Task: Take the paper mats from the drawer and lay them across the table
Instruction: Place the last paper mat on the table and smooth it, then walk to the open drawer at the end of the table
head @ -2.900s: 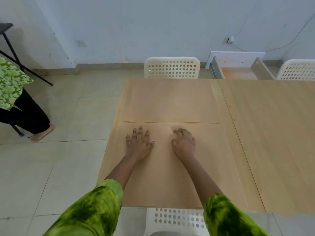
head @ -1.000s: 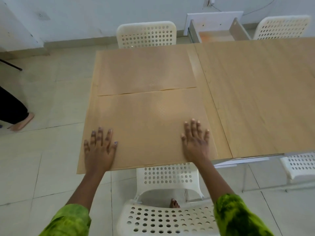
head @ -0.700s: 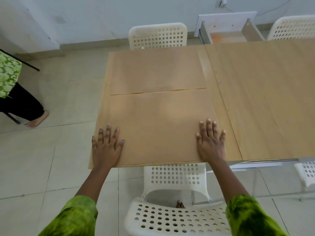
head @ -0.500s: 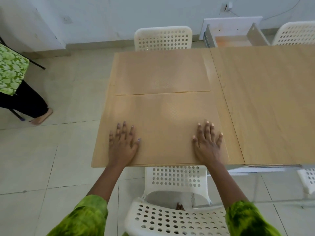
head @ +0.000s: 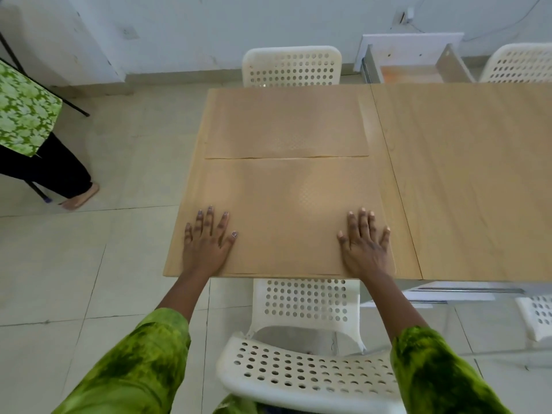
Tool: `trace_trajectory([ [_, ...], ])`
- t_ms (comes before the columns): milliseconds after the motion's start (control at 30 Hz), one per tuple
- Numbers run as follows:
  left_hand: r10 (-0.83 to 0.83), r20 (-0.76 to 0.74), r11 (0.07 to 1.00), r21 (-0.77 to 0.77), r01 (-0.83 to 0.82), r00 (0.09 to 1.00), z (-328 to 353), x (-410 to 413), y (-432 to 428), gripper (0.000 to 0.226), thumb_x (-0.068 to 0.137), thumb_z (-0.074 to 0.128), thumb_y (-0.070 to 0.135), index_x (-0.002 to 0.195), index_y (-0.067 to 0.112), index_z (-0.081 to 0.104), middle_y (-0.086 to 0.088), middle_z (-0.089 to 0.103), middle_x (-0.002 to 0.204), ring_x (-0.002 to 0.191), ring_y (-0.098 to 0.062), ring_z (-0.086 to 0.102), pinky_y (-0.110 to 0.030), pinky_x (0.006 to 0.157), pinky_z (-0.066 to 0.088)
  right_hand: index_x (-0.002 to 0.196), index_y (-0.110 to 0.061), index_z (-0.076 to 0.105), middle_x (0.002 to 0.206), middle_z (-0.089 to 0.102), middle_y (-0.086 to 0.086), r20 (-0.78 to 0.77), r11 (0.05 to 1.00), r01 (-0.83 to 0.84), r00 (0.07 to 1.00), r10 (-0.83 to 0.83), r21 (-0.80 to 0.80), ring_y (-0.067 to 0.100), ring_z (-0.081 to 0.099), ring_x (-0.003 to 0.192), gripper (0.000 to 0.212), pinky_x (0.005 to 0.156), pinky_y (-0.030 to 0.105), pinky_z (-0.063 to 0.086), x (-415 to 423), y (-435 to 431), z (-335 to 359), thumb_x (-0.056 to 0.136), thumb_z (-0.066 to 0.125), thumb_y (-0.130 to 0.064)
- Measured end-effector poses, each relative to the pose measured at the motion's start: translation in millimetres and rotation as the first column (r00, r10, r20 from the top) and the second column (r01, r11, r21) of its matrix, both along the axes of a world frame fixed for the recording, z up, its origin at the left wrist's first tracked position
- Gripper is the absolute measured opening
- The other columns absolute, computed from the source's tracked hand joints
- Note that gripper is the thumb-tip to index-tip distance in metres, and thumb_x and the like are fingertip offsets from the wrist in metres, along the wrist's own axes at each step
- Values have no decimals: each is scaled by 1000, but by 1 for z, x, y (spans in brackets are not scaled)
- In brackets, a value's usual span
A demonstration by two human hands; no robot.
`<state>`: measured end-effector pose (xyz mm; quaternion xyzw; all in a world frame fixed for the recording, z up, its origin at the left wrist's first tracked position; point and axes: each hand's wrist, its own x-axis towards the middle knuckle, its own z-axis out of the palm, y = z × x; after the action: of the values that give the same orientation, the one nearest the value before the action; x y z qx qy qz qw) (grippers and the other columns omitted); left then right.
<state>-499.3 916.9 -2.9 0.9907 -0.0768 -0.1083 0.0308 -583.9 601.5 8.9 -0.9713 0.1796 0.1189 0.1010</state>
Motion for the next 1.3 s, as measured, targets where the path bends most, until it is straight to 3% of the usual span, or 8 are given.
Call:
trace_trajectory([
  [100, 19, -75, 998, -60, -24, 997, 13, 2, -2, 57, 97, 22, 50, 150, 32, 9, 3, -3, 160, 147, -19, -6, -44, 118, -2, 150, -22, -3, 159, -11, 3, 58, 991, 10, 998, -17, 130, 21, -15, 146, 61, 115, 46, -12, 5, 11, 13, 98, 24, -41],
  [200, 53, -38, 942, -330, -63, 998, 29, 0, 1, 48, 98, 36, 36, 145, 28, 32, 5, 18, 158, 147, -17, 11, -42, 117, 10, 146, -15, 29, 156, 24, 7, 221, 944, 5, 972, -82, 329, 24, 15, 145, 51, 117, 40, 11, 13, 44, 29, 96, 39, -19],
  [300, 149, -32, 747, -652, -134, 988, 49, -4, 12, 40, 96, 47, 21, 136, 18, 48, 0, 39, 149, 140, -18, 33, -32, 113, 25, 128, -7, 54, 136, 53, 8, 234, 753, 65, 930, -284, 655, 24, 44, 128, 38, 107, 32, 31, 19, 88, 44, 92, 43, -5],
  [367, 217, -110, 642, -733, -226, 970, 65, -6, 25, 37, 95, 49, 17, 132, 10, 53, -5, 48, 142, 132, -18, 44, -22, 105, 30, 112, -6, 63, 117, 62, 8, 158, 614, 99, 923, -350, 783, 22, 54, 113, 31, 97, 29, 37, 26, 117, 51, 91, 41, -1],
  [500, 268, -216, 485, -812, -325, 939, 87, -4, 73, 32, 95, 49, 18, 124, 10, 59, -4, 60, 128, 118, -17, 55, -20, 94, 36, 78, -15, 60, 91, 61, 9, 35, 350, 137, 895, -444, 927, 18, 55, 75, 36, 70, 28, 44, 45, 185, 63, 91, 34, 5],
  [767, 274, -336, 204, -895, -396, 901, 114, 13, 218, 21, 95, 46, 15, 109, 15, 63, -1, 67, 103, 100, -19, 61, -33, 87, 45, 75, -13, 54, 70, 57, 4, -109, 56, 163, 842, -529, 985, 11, 54, 54, 35, 52, 22, 34, 76, 335, 99, 88, 30, 8],
  [1000, 246, -361, 21, -926, -377, 900, 141, 59, 290, 20, 96, 45, 17, 99, 19, 64, -2, 69, 101, 92, -20, 65, -29, 78, 49, 87, -8, 58, 82, 63, 7, -81, 23, 110, 843, -531, 994, 20, 62, 72, 31, 63, 26, 47, 125, 409, 134, 88, 32, 7],
  [1300, 175, -311, 25, -947, -320, 934, 166, 172, 313, 21, 95, 45, 17, 103, 15, 64, -4, 69, 104, 91, -21, 66, -28, 75, 49, 91, -8, 61, 88, 65, 8, -16, 51, 52, 836, -548, 997, 19, 64, 73, 30, 64, 26, 49, 234, 437, 156, 90, 33, 4],
])
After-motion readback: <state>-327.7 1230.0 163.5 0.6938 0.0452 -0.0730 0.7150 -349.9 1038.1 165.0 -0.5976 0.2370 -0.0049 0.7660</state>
